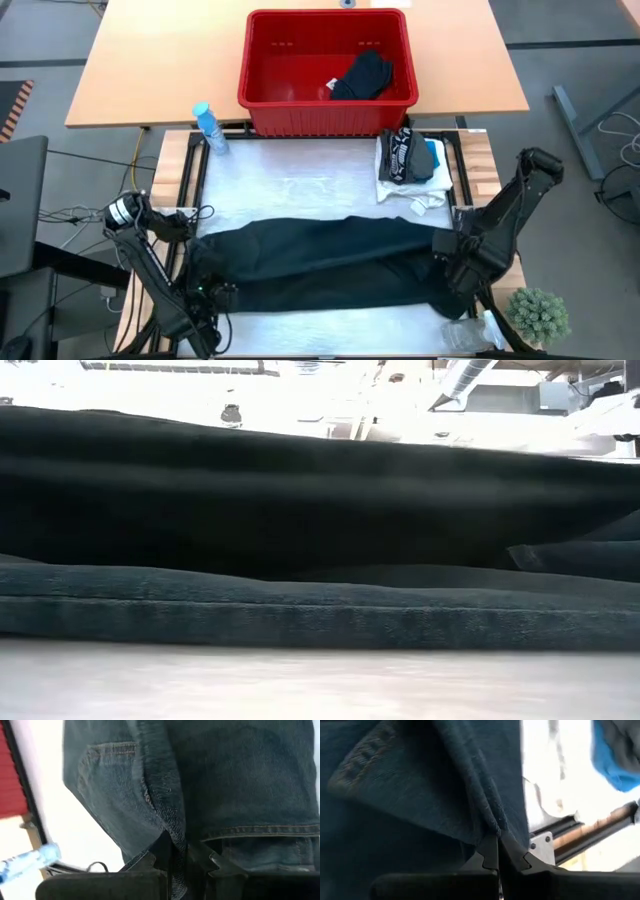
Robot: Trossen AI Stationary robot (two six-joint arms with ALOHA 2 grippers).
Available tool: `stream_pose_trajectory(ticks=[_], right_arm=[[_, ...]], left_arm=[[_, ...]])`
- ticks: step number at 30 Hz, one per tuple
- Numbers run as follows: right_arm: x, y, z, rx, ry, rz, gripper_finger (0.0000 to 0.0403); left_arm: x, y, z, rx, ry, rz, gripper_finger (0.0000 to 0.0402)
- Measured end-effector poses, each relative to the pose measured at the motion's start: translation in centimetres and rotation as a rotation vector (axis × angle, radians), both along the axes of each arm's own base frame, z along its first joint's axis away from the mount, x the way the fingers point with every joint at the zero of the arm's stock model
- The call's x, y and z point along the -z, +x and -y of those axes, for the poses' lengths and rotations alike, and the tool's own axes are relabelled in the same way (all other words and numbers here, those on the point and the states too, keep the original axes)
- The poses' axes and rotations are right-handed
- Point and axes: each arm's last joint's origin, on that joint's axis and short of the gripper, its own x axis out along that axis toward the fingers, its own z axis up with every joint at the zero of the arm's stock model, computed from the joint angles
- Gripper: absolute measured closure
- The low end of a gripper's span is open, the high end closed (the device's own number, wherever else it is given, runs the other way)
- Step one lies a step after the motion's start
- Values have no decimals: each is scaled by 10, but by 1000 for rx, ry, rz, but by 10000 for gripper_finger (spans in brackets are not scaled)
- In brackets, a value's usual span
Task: Fold laundry
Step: Fold the blue pants
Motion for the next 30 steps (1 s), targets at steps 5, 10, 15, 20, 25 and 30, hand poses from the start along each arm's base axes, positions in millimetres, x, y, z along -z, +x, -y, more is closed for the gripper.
stream_pose_trajectory(ticks=[5,10,15,20,25,30], right_arm=[[-23,17,-23,-175,86,-89,385],[-34,39,-57,-326,114,-151,385],[-23,56,-88,-400,79,-188,385],[5,61,-112,-428,37,-242,385],[18,55,-123,-413,-8,-272,385],[19,48,-128,-361,-5,-236,385]], left_arm=[[1,-2,1,-17,-22,-35,389],[1,-3,1,-26,-21,-33,389],[1,-4,2,-29,-21,-25,389],[0,-8,4,-48,-43,-63,389],[-11,-13,12,-43,-76,-38,389],[-14,-17,17,-74,-102,-4,389]])
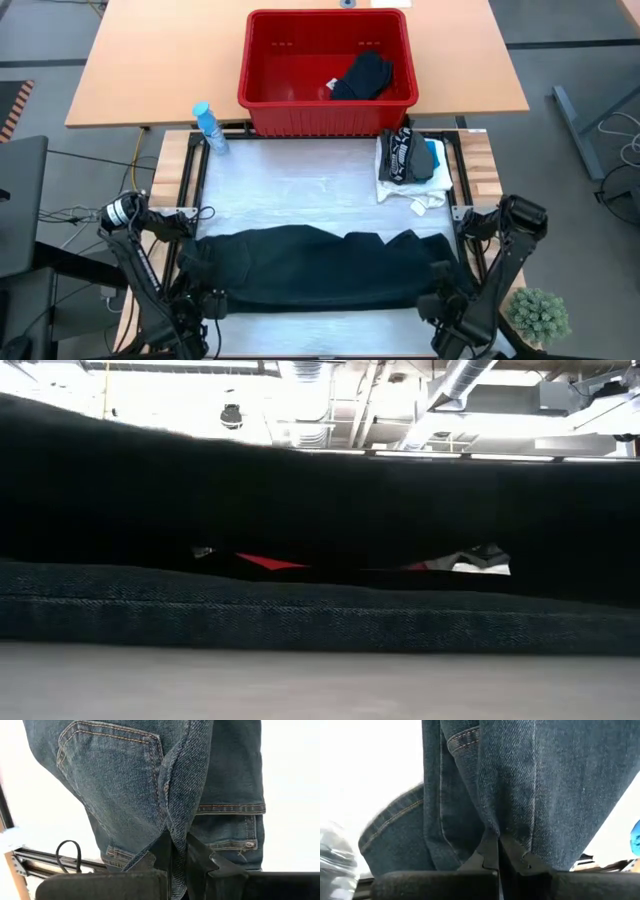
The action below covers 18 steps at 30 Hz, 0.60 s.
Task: Fold laundry
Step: Fold the blue pants
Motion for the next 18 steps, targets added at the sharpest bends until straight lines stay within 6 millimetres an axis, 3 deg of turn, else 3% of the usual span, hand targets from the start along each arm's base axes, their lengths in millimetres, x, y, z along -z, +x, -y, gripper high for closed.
stream_pose_trajectory(ticks=[18], right_arm=[[2,-2,-7,-63,60,-16,385]], left_arm=[[27,-1,8,127,-130,-66,389]])
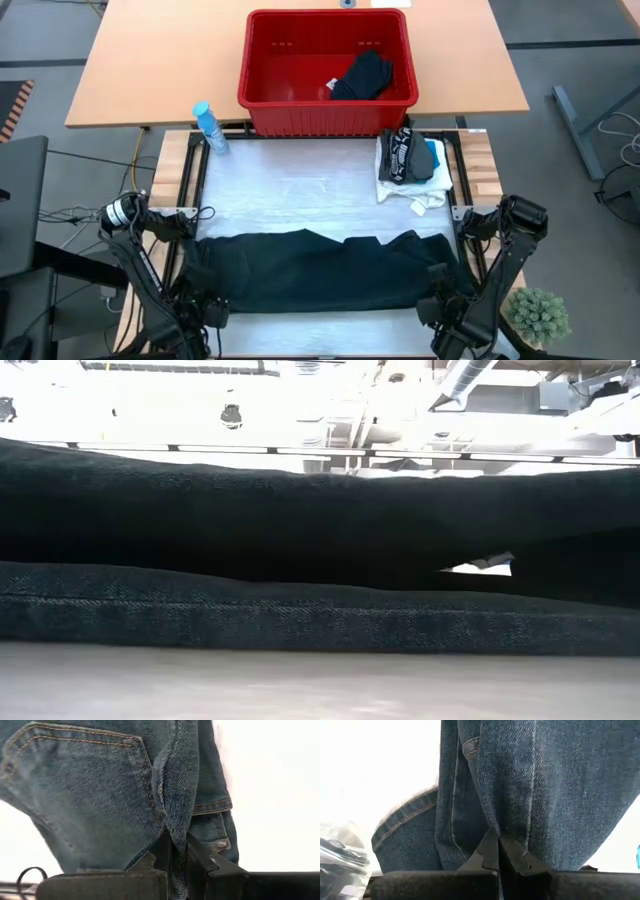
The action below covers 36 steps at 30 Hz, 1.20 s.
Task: Fold laundry
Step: Fold the blue pants
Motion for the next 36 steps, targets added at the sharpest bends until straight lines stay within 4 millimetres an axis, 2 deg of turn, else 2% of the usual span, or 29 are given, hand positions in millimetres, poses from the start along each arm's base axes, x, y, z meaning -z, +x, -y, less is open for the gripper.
stream_pose_trajectory(ticks=[8,14,18,25,30,36], right_arm=[[0,0,0,-1,1,0,385],[0,0,0,0,0,-4,385],[0,0,0,0,1,-4,385],[0,0,0,0,0,-3,385],[0,0,0,0,0,-4,385],[0,0,0,-1,-1,-4,385]], left_arm=[[7,-2,-4,-52,13,-8,359],[7,1,5,-54,-91,-11,309],[7,1,6,-71,-99,-16,273],[5,-5,8,-146,-169,-138,223],[-9,-10,6,-265,-216,-90,219],[-41,-13,-7,-392,-265,93,219]])
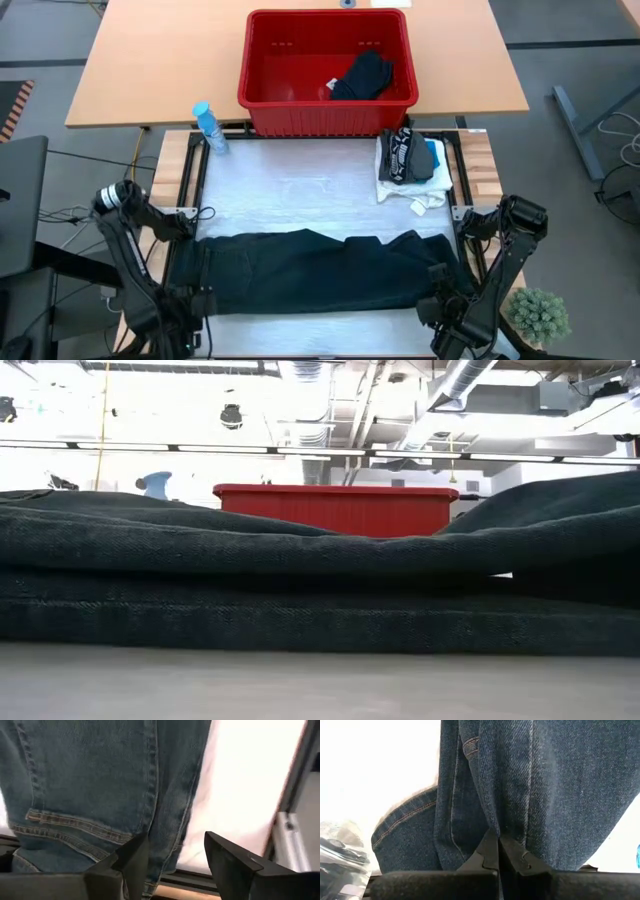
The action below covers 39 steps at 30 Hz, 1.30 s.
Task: Fold laundry
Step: Fold the blue pants
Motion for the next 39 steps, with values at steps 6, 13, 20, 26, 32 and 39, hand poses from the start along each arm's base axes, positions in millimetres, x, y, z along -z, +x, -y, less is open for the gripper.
stream_pose_trajectory(ticks=[6,13,20,26,32,39], right_arm=[[0,0,0,-2,-2,4,385],[0,0,0,-2,-1,4,385],[0,0,0,3,-3,4,385],[-6,-2,13,243,-113,72,385],[-15,-3,19,410,-88,181,385],[-18,-7,18,646,-83,417,385]], left_arm=[[-8,0,-5,-58,-3,81,219],[-6,17,-32,-375,134,193,219],[0,21,-30,-569,2,17,219],[-21,28,-22,-619,-99,75,219],[-21,26,-25,-630,-64,73,219],[-21,28,-26,-648,-69,59,219]])
